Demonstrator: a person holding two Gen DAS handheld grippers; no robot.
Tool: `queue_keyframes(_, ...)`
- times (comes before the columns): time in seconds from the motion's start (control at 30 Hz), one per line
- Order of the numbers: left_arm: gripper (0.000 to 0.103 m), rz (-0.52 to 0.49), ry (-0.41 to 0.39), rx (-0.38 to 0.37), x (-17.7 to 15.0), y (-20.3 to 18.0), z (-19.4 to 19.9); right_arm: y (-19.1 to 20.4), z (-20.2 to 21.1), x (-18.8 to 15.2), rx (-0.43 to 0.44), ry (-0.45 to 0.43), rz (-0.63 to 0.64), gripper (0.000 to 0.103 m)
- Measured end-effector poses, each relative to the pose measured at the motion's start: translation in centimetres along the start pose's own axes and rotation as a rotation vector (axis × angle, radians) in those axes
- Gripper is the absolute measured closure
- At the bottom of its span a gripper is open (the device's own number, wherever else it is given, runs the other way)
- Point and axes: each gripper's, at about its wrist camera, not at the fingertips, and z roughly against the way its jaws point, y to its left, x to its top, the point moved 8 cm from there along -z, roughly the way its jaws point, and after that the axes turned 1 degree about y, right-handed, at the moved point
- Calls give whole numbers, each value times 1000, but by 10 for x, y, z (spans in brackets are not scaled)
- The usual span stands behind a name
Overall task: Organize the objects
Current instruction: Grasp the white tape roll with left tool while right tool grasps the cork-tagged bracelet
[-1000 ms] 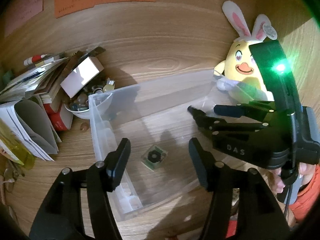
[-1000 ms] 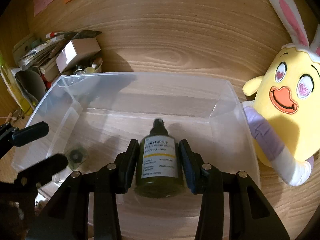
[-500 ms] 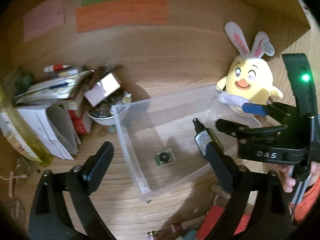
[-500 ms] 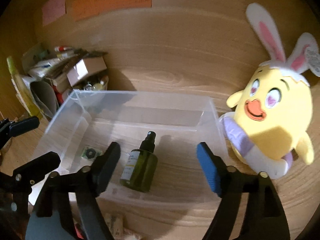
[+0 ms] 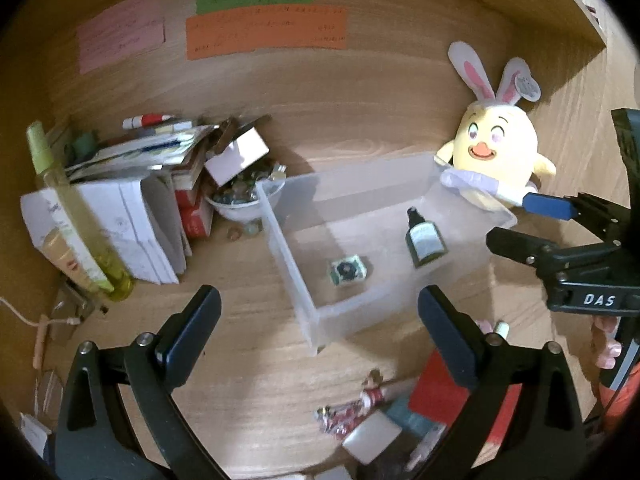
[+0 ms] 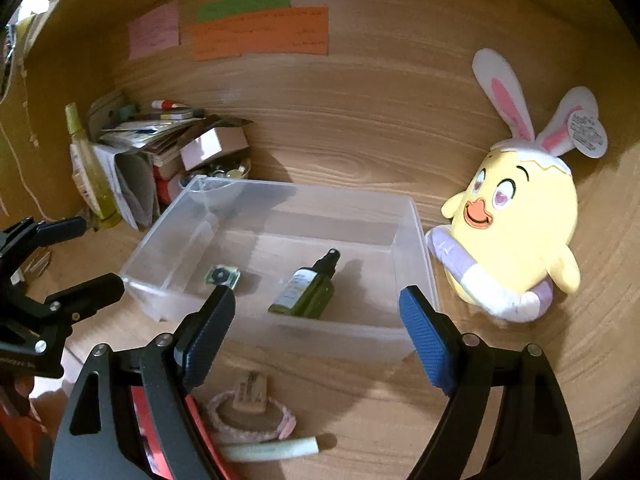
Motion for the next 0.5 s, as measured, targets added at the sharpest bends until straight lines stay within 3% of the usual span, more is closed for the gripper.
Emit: queue_keyframes(0.5,3,-13,85,-24,-56,-4,1,8,-1,-54,11,67,-37,21)
